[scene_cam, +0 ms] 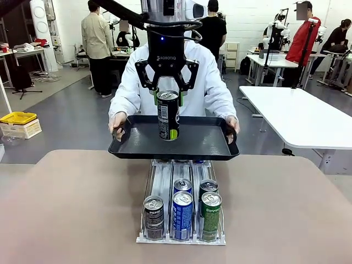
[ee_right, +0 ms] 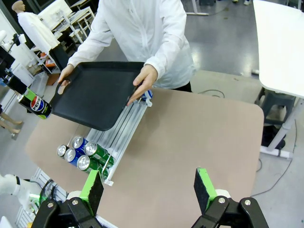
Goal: Retrieve and hand over the desired beverage to the person.
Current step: Place the picked can on the Handle tray extended by the person.
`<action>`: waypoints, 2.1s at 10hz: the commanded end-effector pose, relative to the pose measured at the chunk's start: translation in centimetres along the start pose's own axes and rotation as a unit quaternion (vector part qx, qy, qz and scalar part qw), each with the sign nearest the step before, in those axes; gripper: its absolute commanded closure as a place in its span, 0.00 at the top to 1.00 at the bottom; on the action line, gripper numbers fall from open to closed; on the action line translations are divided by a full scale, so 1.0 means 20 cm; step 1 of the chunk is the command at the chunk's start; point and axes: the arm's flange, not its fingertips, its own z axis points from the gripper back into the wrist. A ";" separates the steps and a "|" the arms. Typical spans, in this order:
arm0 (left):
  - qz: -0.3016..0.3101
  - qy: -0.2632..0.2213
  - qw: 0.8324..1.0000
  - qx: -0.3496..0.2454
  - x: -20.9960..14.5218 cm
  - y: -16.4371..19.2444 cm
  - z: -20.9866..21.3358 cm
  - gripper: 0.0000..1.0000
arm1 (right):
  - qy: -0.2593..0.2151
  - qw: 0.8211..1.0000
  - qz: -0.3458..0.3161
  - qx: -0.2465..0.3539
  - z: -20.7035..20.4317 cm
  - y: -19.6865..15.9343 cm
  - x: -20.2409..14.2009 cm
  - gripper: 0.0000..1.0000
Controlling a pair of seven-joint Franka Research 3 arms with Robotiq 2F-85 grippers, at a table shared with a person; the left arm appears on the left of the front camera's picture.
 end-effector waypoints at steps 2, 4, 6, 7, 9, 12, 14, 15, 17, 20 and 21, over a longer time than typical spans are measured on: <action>0.002 -0.009 1.000 0.002 -0.02 0.01 0.03 0.38 | -0.001 1.000 0.000 0.007 -0.01 0.00 0.00 1.00; 0.002 -0.009 1.000 0.002 -0.02 0.01 0.03 0.38 | -0.001 1.000 0.000 0.007 -0.01 0.00 0.00 1.00; 0.002 -0.009 1.000 0.002 -0.02 0.01 0.03 0.38 | -0.001 1.000 0.000 0.007 -0.01 0.00 0.00 1.00; 0.002 -0.009 1.000 0.002 -0.02 0.01 0.03 0.38 | -0.001 1.000 0.000 0.007 -0.01 0.00 0.00 1.00; 0.002 -0.009 1.000 0.002 -0.02 0.01 0.03 0.38 | -0.001 1.000 0.000 0.007 -0.01 0.00 0.00 1.00; 0.016 0.023 0.999 -0.022 0.20 0.06 0.00 0.58 | -0.001 1.000 0.000 0.007 -0.01 0.00 0.00 1.00; 0.036 0.020 0.999 -0.029 0.35 0.08 -0.01 0.58 | -0.001 1.000 0.000 0.007 -0.01 0.00 0.00 1.00; 0.045 0.031 0.998 -0.021 0.45 0.09 -0.05 0.58 | -0.001 1.000 0.000 0.007 -0.01 0.00 0.00 1.00; 0.057 0.031 0.998 -0.008 0.57 0.16 -0.17 0.58 | -0.001 1.000 0.000 0.007 -0.01 0.00 0.00 1.00; 0.043 0.014 0.999 0.028 0.62 0.20 -0.33 0.58 | -0.001 1.000 0.000 0.007 -0.01 0.00 0.00 1.00; 0.039 0.020 0.998 0.034 0.62 0.20 -0.36 0.58 | -0.001 1.000 0.000 0.007 -0.01 0.00 0.00 1.00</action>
